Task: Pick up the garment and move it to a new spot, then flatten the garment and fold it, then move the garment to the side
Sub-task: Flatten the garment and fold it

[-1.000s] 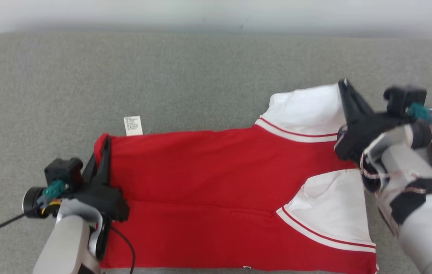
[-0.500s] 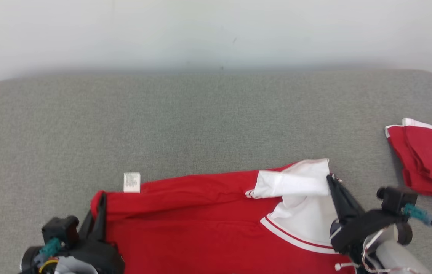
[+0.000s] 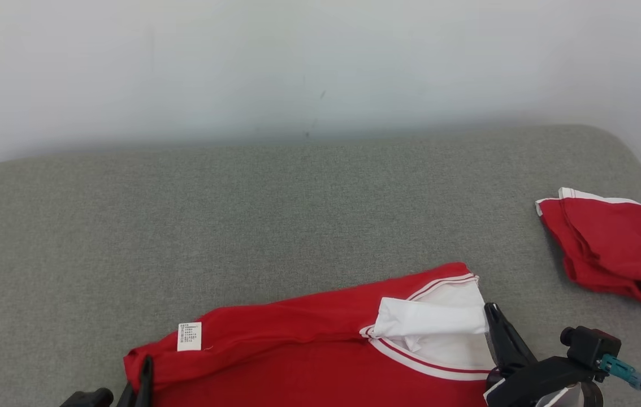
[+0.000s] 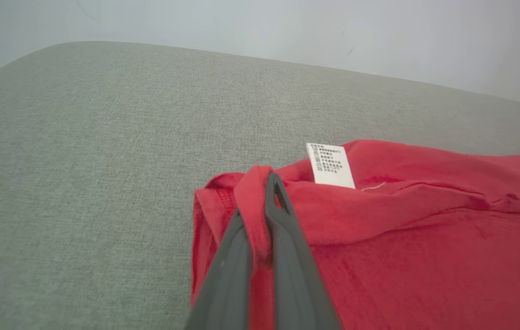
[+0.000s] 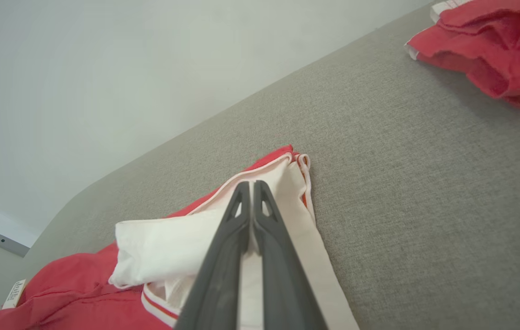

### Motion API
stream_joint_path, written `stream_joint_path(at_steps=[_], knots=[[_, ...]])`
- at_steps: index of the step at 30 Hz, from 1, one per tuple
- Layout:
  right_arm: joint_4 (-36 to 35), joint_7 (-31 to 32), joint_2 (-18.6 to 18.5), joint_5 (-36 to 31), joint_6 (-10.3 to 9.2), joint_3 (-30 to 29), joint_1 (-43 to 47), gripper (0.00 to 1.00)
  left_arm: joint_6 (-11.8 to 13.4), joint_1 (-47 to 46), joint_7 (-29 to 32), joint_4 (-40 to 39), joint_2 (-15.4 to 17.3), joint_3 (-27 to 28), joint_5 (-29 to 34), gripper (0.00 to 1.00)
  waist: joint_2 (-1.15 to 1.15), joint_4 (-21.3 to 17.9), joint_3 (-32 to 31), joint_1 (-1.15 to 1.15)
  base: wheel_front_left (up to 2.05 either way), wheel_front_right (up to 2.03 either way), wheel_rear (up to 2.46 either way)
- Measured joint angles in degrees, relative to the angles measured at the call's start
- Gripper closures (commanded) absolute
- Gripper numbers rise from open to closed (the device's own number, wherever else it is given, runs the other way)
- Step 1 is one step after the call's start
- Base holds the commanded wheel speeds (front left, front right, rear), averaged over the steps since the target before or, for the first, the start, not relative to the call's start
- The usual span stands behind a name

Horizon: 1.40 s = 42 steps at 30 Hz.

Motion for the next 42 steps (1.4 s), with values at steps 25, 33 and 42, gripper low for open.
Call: stream_joint_path(at_steps=[25,33,42], knots=[[-0.8,0.0,3.7,-9.6,0.0,-10.7,5.7,0.0,5.5,4.4,0.0,-5.2,-3.5,14.5,9.1,0.0,0.01,-0.3,-0.6,0.01,0.0,0.0,0.0],[0.4,-0.6,5.8,-14.5,0.0,-13.6,5.7,0.0,6.1,6.3,0.0,-8.7,-4.7,15.9,10.9,0.0,0.01,1.0,-1.3,0.01,0.0,0.0,0.0],[-0.1,-0.6,8.0,-18.5,0.0,-15.9,5.8,0.0,7.9,7.3,0.0,-10.8,-4.9,13.7,9.6,0.0,0.01,1.6,-1.9,0.01,0.0,0.0,0.0]])
